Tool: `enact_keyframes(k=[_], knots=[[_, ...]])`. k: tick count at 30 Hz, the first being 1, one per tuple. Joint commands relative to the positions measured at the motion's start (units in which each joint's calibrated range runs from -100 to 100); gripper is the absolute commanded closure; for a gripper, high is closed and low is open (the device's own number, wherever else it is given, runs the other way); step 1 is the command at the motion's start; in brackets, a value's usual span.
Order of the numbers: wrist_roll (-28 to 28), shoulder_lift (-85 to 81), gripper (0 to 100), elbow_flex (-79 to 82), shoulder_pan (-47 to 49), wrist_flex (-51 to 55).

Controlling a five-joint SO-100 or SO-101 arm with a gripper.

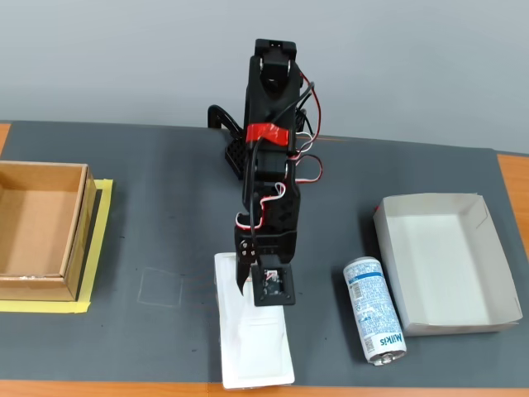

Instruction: Pick the sandwich and put it in the gray box

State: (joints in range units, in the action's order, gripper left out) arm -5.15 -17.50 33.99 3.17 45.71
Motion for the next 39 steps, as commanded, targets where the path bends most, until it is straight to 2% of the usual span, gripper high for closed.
enact_keyframes(k=[1,12,31,39], knots=[[-0.14,-6.02,98,-1.2,0.3,0.3],[-0.03,-18.23,98,-1.47,5.67,5.25],[0.07,-26.12,98,-2.38,30.29,4.55],[0.02,-25.02,98,-2.38,36.78,-3.35]])
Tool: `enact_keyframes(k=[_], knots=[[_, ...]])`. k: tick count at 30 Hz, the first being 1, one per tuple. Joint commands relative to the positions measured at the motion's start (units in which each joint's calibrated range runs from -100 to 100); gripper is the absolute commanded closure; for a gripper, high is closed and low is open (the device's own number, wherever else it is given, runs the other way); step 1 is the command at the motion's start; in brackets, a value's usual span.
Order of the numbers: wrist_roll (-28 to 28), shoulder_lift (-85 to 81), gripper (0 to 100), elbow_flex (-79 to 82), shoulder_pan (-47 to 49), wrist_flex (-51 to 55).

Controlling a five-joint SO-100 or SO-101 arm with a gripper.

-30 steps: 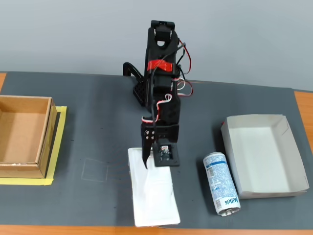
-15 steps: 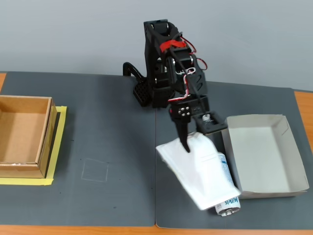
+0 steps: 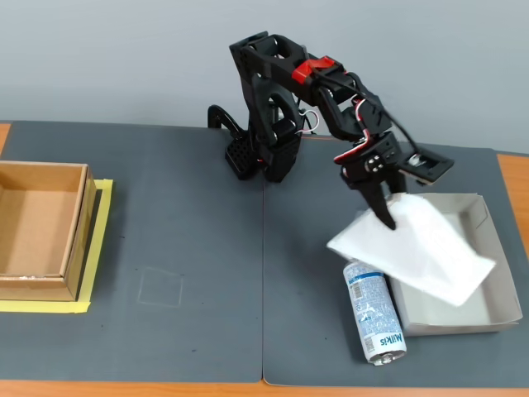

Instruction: Pick the sandwich and put it in the gray box

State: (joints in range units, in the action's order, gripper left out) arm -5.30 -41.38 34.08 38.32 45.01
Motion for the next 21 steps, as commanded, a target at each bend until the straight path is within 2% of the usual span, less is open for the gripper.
enact_keyframes(k=[1,7,21], knots=[[0.17,-1.06,98,-2.47,2.22,-3.26],[0.22,3.35,98,-4.55,4.39,-4.04],[0.27,22.6,98,-22.64,9.31,-4.13]])
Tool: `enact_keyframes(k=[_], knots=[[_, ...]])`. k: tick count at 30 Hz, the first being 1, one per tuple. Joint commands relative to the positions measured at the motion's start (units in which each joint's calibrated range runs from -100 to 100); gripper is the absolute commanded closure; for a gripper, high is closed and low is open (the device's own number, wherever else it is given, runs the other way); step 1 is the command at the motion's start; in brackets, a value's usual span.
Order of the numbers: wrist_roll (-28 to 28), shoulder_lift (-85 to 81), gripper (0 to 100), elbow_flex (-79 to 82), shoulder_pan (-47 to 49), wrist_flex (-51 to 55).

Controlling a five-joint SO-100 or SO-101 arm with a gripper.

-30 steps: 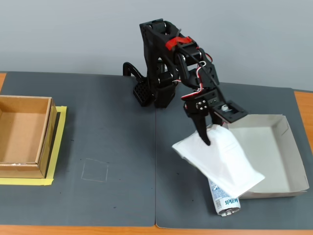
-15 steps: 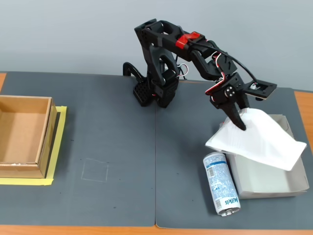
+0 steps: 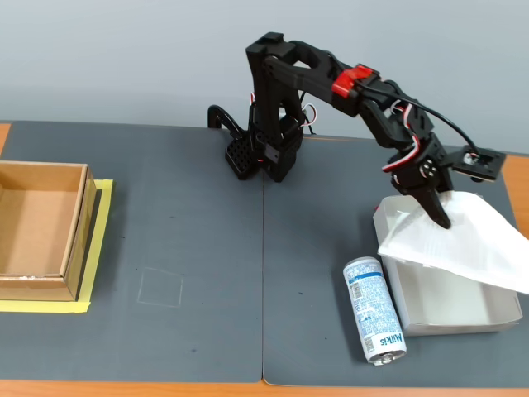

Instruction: Pick the sandwich and put it in the gray box

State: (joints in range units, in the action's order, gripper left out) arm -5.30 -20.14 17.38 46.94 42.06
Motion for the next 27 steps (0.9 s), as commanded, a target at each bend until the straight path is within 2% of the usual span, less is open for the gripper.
enact_keyframes(k=[1,17,27], knots=[[0.27,2.63,98,-7.11,0.91,-1.18],[0.22,17.55,98,-19.68,3.45,-1.18],[0.06,19.42,97,-20.59,3.45,-0.4]])
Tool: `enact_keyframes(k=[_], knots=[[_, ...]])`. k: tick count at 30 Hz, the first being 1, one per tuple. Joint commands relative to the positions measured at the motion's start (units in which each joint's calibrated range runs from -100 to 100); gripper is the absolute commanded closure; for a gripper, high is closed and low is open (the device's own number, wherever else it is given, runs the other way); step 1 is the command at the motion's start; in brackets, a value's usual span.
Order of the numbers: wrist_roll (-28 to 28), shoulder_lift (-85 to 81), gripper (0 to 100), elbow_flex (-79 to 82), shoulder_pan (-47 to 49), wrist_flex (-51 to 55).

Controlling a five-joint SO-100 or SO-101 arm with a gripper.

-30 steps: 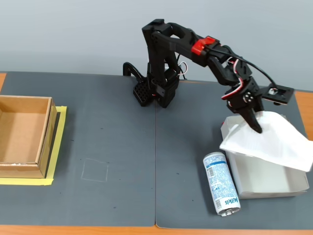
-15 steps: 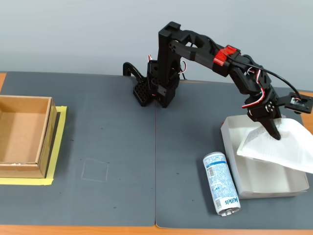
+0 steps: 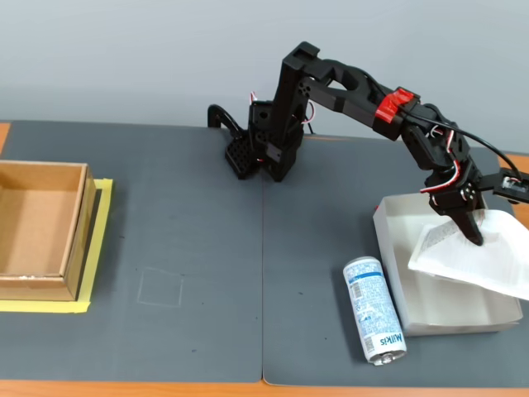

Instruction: Pick the sandwich and put it in the gray box

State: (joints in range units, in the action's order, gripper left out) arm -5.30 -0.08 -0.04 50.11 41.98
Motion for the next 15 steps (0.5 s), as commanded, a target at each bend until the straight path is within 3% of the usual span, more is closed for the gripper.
enact_keyframes(k=[1,8,15], knots=[[0.06,-0.64,95,-3.08,0.28,-0.31],[0.12,-0.64,75,-2.8,0.28,-0.22],[0.12,-0.64,74,-2.8,0.28,-0.22]])
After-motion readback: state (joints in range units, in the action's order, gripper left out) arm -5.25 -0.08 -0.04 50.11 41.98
